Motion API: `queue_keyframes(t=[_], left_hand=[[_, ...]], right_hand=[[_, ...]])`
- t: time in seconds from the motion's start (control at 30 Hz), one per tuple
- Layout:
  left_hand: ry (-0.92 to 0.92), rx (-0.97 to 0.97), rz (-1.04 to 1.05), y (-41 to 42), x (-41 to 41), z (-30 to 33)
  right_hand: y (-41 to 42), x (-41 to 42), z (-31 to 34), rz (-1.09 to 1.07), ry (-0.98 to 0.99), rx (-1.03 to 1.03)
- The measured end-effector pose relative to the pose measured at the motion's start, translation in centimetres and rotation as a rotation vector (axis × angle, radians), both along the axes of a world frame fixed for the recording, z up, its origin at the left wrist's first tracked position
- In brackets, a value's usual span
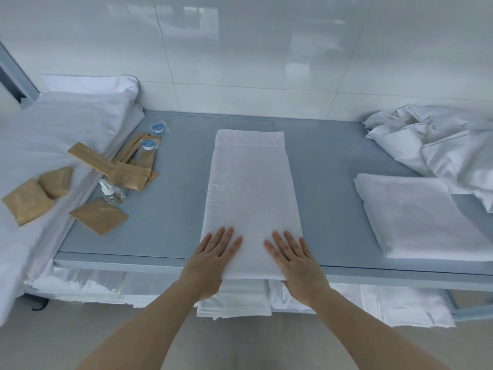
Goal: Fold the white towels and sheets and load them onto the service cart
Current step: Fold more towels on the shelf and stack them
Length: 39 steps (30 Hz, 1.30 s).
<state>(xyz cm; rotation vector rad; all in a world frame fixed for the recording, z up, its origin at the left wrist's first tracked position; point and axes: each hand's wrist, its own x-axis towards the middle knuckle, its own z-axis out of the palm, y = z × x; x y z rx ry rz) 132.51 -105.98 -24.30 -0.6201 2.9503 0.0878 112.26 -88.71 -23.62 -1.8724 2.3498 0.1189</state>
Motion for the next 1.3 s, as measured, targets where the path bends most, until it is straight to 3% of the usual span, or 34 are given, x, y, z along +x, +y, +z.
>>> queue_keyframes(t=[0.23,0.4,0.57,0.7,0.8,1.07,1.3], left_hand=[[-0.005,0.094,-0.040,1.4,1.8,1.0],[0.231,0.313,0.094,2.4,3.9,3.1],[0.530,0.468,0.387,2.4,5.5,6.6],[0.762,0.537,0.512,2.0,5.9,9.3],[0.862,0.590,0.570,1.8,5.9,10.7],[1.099,0.508,0.507,1.5,5.4,14.2],[1.088,0.466,0.489,-1.7,2.5,16.3]], right_hand=[[2.1,2.5,1.2,-0.042,-0.044,0.028],[2.6,3.3,3.6,-0.090,-0.122,0.012],[3.6,3.4,7.3,-0.338,-0.276,-0.305],[3.9,3.9,10.1,-0.488,-0.537,-0.663],[3.8,4.8,11.7,-0.507,-0.578,-0.837],[3.0,6.5,13.3,-0.610,-0.503,-1.016],[0.0,4.3,14.9,-0.624,-0.539,-1.069]])
